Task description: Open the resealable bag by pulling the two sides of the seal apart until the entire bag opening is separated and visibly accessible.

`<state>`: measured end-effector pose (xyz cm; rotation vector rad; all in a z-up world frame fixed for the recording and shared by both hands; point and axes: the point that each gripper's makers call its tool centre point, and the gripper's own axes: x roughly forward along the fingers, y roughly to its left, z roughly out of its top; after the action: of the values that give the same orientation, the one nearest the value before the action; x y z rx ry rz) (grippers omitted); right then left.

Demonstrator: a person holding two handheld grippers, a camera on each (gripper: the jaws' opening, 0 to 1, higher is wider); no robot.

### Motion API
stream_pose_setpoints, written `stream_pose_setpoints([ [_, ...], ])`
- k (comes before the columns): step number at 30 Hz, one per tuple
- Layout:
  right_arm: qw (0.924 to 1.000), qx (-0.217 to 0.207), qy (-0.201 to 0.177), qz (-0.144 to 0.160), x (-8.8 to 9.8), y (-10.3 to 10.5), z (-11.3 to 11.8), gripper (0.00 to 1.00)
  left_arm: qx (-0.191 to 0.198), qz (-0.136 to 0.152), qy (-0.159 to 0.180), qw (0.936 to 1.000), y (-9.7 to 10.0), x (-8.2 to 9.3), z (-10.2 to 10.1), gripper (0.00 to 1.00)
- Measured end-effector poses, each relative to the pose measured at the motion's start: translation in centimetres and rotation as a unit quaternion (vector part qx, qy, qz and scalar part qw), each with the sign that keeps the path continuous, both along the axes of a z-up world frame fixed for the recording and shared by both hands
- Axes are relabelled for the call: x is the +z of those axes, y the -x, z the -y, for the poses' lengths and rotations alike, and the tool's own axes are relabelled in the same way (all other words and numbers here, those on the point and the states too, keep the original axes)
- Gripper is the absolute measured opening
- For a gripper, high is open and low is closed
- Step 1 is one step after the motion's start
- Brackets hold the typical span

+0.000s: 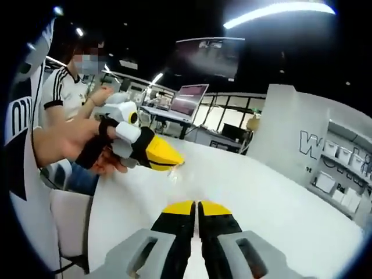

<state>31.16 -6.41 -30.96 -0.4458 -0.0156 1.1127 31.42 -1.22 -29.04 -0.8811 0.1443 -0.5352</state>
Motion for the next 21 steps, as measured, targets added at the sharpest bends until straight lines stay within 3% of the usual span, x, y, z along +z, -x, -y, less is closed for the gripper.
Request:
stream_pose_setpoints([
  [4,0.9997,-0.022,-0.014,0.000,1.8,-0.6,1.2,0.00,0.005,0.010,-0.008,0.9999,-0.1,0.2,0.0,0.01],
  [8,0.9995,-0.003,-0.032,0.001,3.7,0.3,0.0,0.00,-0.004,0.017,-0.025,0.9995,-0.1,0.2,1.0,0.01],
  [12,0.9994,0.026,-0.023,-0.008,3.5,1.3,-1.6,0.00,-0.012,0.023,-0.045,0.9986,0.0,0.0,1.7,0.01],
  [21,0.9975,0.035,-0.015,-0.059,2.6,1.6,-2.7,0.01,-0.016,0.017,-0.065,0.9976,0.6,-1.2,1.9,0.01],
])
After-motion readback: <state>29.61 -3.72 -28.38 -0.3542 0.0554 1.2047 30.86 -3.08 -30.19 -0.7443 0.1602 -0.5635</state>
